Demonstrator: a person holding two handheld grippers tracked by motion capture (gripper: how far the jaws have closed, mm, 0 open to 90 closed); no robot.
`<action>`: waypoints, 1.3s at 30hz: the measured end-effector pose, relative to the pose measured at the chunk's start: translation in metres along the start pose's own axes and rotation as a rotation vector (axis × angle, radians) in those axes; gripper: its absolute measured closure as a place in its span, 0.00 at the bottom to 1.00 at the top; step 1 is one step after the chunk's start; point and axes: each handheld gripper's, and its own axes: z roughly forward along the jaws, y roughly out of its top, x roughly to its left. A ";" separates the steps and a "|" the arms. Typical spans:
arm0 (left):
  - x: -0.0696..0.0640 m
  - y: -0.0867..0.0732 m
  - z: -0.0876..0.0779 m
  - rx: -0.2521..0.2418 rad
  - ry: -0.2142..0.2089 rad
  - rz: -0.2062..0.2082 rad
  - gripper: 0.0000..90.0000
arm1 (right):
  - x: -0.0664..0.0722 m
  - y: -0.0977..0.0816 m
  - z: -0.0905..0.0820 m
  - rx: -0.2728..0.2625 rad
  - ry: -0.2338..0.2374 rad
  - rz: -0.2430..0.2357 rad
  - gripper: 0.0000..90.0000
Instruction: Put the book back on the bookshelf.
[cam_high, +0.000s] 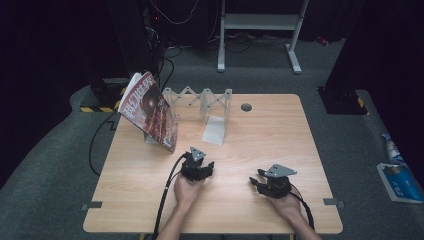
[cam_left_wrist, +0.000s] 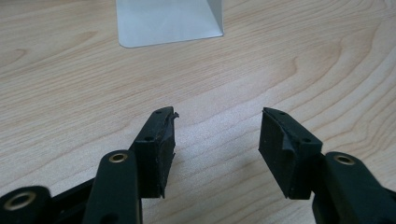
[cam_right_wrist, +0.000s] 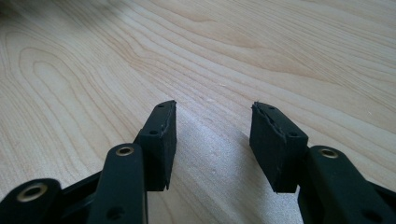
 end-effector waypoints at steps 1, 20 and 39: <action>0.000 0.000 0.001 0.002 0.001 0.003 0.51 | 0.000 0.000 0.000 0.000 0.000 0.000 0.57; -0.005 -0.010 0.004 -0.033 0.027 0.036 0.48 | 0.000 0.000 0.000 -0.001 -0.001 0.001 0.57; -0.005 -0.014 0.002 -0.050 0.020 0.043 0.47 | 0.000 -0.001 0.000 -0.002 -0.008 0.005 0.55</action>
